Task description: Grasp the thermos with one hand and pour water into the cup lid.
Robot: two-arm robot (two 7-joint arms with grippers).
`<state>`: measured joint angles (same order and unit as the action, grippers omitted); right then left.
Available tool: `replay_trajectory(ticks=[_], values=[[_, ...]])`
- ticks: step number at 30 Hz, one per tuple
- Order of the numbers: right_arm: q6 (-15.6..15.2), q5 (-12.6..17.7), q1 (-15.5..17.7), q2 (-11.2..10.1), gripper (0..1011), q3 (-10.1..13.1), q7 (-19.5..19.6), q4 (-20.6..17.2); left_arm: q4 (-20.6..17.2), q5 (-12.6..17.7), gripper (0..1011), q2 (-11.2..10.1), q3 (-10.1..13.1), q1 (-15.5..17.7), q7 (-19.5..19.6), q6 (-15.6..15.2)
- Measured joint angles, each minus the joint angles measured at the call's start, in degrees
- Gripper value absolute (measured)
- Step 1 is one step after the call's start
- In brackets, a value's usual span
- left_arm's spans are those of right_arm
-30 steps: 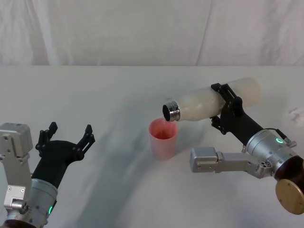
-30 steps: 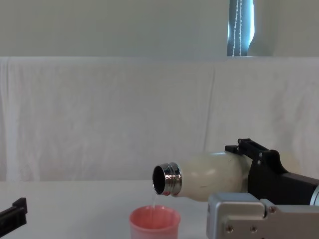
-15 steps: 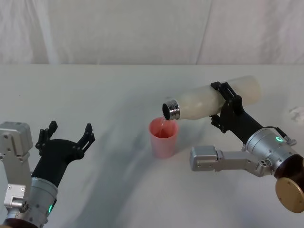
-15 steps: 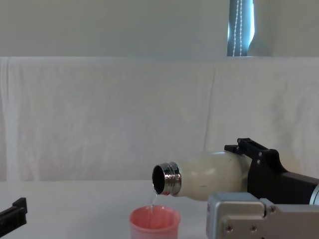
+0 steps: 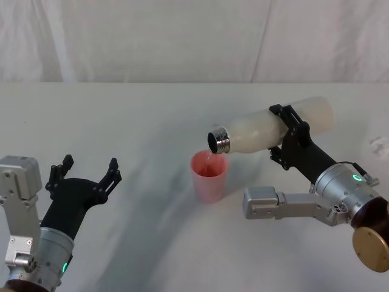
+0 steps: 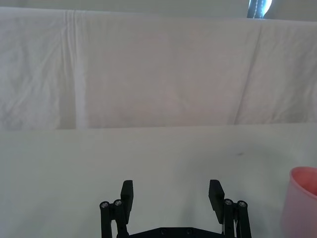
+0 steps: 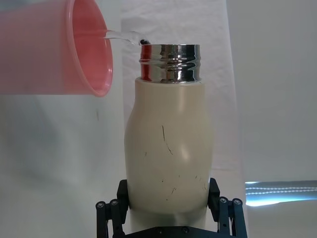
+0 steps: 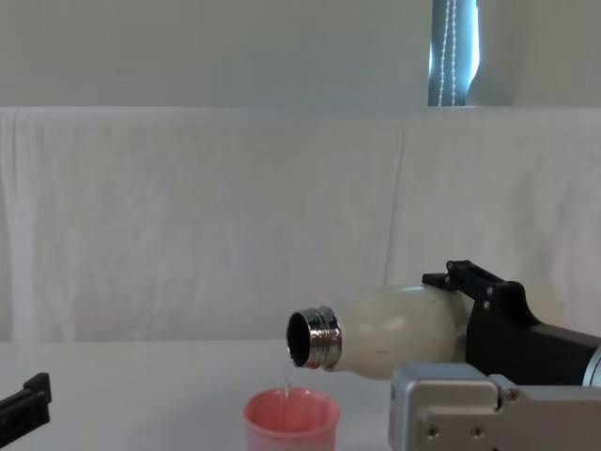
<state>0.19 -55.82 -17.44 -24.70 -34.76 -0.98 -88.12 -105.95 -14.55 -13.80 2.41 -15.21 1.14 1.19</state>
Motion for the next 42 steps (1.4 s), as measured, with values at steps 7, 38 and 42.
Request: replay_trajectory(ticks=[7, 38, 42], values=[[0.00, -0.12, -0.05, -0.11, 959, -0.03, -0.06, 0.07, 0.00, 0.00, 1000, 0.00, 0.00, 0.00, 0.00, 0.00], [0.17, -0.37, -0.57, -0.19, 959, -0.15, 0.12, 0.46, 0.00, 0.00, 1001, 0.00, 0.00, 0.00, 0.00, 0.00], [0.25, -0.38, -0.67, -0.26, 959, -0.16, 0.12, 0.47, 0.00, 0.00, 1001, 0.00, 0.00, 0.00, 0.00, 0.00]])
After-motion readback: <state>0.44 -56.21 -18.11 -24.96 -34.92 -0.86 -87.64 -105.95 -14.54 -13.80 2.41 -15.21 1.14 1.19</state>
